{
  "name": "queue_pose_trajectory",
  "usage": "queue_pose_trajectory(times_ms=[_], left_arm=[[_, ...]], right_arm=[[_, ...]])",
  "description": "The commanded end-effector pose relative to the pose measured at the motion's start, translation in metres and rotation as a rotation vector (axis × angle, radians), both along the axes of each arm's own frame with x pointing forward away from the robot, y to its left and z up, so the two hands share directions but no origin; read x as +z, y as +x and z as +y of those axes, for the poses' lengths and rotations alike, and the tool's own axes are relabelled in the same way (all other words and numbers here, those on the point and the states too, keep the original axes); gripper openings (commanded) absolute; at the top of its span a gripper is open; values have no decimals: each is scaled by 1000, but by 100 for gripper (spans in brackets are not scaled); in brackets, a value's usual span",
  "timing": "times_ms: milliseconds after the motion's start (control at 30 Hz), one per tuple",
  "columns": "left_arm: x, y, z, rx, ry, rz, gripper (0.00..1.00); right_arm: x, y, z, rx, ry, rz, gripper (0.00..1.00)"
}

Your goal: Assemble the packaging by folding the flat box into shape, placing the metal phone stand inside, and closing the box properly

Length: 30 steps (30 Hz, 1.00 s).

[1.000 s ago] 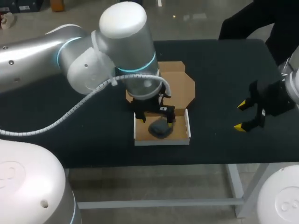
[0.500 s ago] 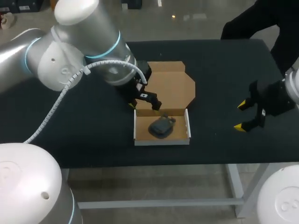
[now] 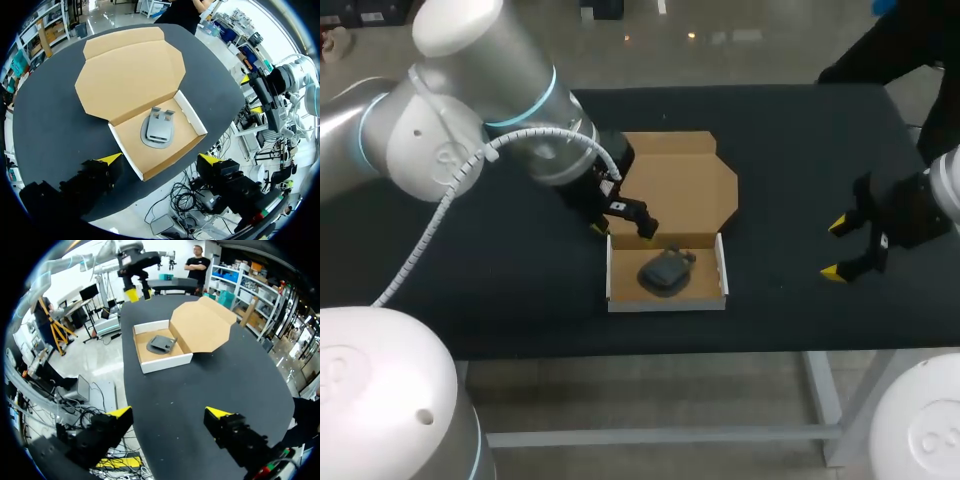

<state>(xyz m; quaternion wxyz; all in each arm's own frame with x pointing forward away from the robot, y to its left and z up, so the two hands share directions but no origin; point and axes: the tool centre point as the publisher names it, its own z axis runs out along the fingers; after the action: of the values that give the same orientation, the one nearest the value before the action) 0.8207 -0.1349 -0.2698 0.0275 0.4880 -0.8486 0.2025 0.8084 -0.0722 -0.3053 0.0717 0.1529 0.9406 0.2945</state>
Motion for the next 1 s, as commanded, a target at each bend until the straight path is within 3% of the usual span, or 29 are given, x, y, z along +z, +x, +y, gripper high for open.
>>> queue_pose_trajectory(times_ms=[33, 400, 867, 1000], left_arm=[[-3, 4, 14, -65, -73, 23, 100], [-7, 28, 42, -219, -201, -22, 100], [-15, 71, 67, -313, -196, -159, 100], [-17, 87, 77, -340, -222, -189, 100]], right_arm=[[4, 11, 3, 22, -4, 6, 100], [24, 28, 7, 78, -9, 64, 100], [60, 49, 23, 169, -72, 63, 100], [67, 55, 28, 191, -77, 68, 100]])
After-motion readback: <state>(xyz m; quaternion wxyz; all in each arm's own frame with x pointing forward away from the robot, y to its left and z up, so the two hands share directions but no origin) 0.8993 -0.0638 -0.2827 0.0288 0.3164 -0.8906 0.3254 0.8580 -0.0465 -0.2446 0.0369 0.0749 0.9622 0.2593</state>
